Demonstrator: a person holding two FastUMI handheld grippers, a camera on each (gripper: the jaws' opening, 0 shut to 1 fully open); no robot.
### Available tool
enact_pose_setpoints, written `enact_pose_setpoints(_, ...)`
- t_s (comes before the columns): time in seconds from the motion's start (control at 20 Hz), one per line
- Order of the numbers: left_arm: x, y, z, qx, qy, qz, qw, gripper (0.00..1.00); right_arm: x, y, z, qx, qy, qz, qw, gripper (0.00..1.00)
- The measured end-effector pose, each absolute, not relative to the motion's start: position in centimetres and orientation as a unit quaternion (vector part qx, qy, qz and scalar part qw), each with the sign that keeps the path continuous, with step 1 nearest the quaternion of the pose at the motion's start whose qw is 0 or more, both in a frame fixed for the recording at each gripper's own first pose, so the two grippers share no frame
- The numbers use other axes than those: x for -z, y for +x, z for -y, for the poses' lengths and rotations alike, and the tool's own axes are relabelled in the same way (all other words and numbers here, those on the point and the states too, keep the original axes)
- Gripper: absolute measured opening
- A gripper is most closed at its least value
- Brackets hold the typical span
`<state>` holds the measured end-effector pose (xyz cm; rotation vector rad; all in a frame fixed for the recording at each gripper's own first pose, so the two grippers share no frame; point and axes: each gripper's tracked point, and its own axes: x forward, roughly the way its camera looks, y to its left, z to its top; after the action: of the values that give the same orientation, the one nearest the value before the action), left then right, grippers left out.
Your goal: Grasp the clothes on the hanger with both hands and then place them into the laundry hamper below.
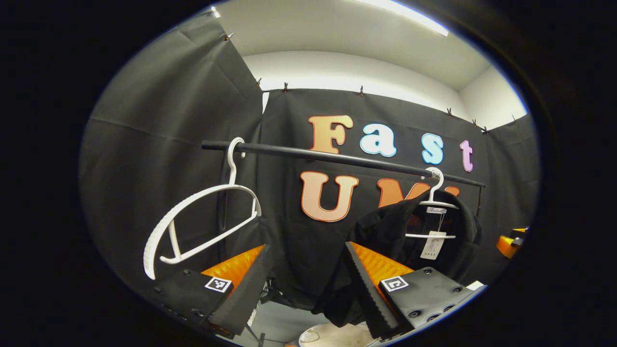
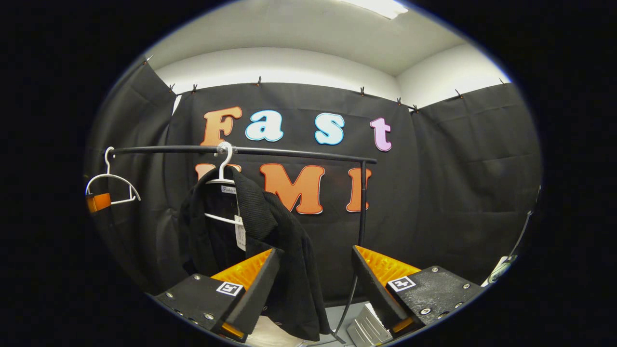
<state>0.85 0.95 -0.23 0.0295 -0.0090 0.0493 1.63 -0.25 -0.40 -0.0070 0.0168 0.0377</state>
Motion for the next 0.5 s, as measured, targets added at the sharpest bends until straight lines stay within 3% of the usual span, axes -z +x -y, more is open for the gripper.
enact_pose_setpoints(0.4,1.1,0.9,-1.9,-0.033,0.02,-0.007,0.999,0.96,2.5,2.1,-2.4,-0.04,0.0,-0.029,0.999,0.94)
enact_pose_setpoints(0.5,1.2,0.8,-2.2,-0.035,0.021,-0.006,0.999,0.93,3.3,2.2,-3.3,-0.048,0.004,-0.034,0.998,0.94)
